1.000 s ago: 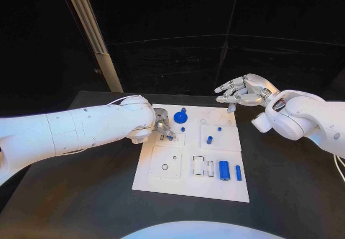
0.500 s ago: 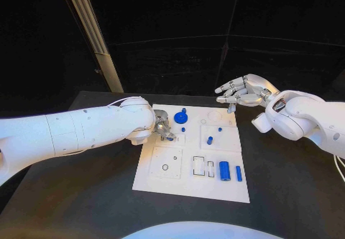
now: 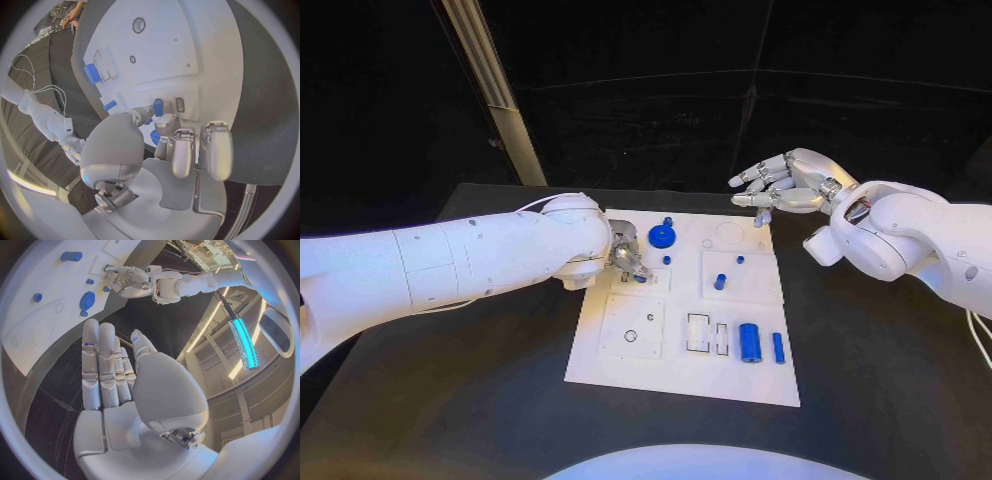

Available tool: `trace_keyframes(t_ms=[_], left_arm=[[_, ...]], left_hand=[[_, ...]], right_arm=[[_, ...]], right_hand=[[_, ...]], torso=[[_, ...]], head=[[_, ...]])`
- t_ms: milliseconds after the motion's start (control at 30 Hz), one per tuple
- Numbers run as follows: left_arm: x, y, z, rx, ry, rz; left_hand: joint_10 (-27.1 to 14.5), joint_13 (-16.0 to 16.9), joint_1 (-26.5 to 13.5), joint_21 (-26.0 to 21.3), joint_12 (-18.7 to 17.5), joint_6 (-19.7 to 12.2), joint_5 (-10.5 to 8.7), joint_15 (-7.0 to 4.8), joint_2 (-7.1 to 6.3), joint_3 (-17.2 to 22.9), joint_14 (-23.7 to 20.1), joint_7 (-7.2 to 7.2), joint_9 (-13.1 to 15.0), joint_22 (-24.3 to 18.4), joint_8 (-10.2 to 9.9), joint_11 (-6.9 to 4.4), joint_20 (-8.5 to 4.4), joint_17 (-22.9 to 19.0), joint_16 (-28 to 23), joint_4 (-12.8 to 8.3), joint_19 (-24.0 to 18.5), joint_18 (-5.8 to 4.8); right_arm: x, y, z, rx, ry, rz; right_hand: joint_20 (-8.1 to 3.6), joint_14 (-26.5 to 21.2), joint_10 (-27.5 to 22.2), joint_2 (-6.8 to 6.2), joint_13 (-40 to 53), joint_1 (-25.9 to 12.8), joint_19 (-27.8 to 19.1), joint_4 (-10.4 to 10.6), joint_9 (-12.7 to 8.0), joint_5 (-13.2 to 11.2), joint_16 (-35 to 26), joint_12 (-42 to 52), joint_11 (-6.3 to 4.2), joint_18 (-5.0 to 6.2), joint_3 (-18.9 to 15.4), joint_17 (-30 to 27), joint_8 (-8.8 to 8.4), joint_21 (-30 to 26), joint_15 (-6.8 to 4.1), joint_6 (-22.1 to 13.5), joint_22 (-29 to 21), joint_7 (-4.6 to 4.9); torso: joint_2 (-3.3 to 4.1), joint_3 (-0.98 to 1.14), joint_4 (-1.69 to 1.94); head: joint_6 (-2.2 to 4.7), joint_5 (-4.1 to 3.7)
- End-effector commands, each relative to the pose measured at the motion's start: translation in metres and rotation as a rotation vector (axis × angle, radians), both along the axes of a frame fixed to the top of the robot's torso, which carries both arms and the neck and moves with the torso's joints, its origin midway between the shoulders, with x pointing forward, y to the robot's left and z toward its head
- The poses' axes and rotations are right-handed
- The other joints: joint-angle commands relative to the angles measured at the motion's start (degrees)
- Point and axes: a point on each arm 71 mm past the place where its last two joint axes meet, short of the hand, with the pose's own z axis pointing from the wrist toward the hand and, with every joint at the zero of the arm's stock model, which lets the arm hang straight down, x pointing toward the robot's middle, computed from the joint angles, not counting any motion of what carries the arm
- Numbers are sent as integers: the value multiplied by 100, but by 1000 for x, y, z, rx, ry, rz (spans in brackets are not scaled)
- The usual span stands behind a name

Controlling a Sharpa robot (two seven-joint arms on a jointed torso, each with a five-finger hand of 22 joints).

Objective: Assemble the parts on the task board

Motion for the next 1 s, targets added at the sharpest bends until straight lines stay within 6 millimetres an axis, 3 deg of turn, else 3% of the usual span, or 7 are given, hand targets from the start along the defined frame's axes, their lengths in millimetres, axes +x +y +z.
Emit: trace_keyframes(t_ms=[33,267,1000], left_arm=[[0,1,-3,32,20,-8],[2,-2,-4,41,28,-13],[7,-1,-4,42,20,2]], left_hand=[[54,22,-174,-27,48,83,-2,-41,-22,425,595,-18,-18,399,8,-13,-9,1509,18,-506,125,-67],[119,137,-550,-5,138,230,-6,-65,-27,85,595,-51,-75,450,-47,-39,-31,1509,18,-308,148,-77],[244,340,-1048,34,280,458,-15,-83,18,-406,595,-80,-170,536,-156,-62,-47,1509,18,33,185,-94]], right_arm=[[0,2,1,2,-3,10],[-1,2,1,2,-2,12],[-1,4,1,-5,-5,19]], right_hand=[[10,-54,-42,-8,-10,-8,15,4,0,30,38,10,17,15,-18,7,21,-27,5,-34,-7,-5],[11,-57,-45,-9,-13,-14,14,8,0,29,39,10,18,15,-22,7,24,-29,6,-34,-7,-5],[18,-72,-77,-10,-42,-46,7,31,0,30,44,0,28,14,-43,10,43,-38,14,-42,-10,2]], torso=[[1,1,-2],[-2,0,-1],[-4,-3,6]], head=[[-6,0],[-29,-17],[-42,-44]])
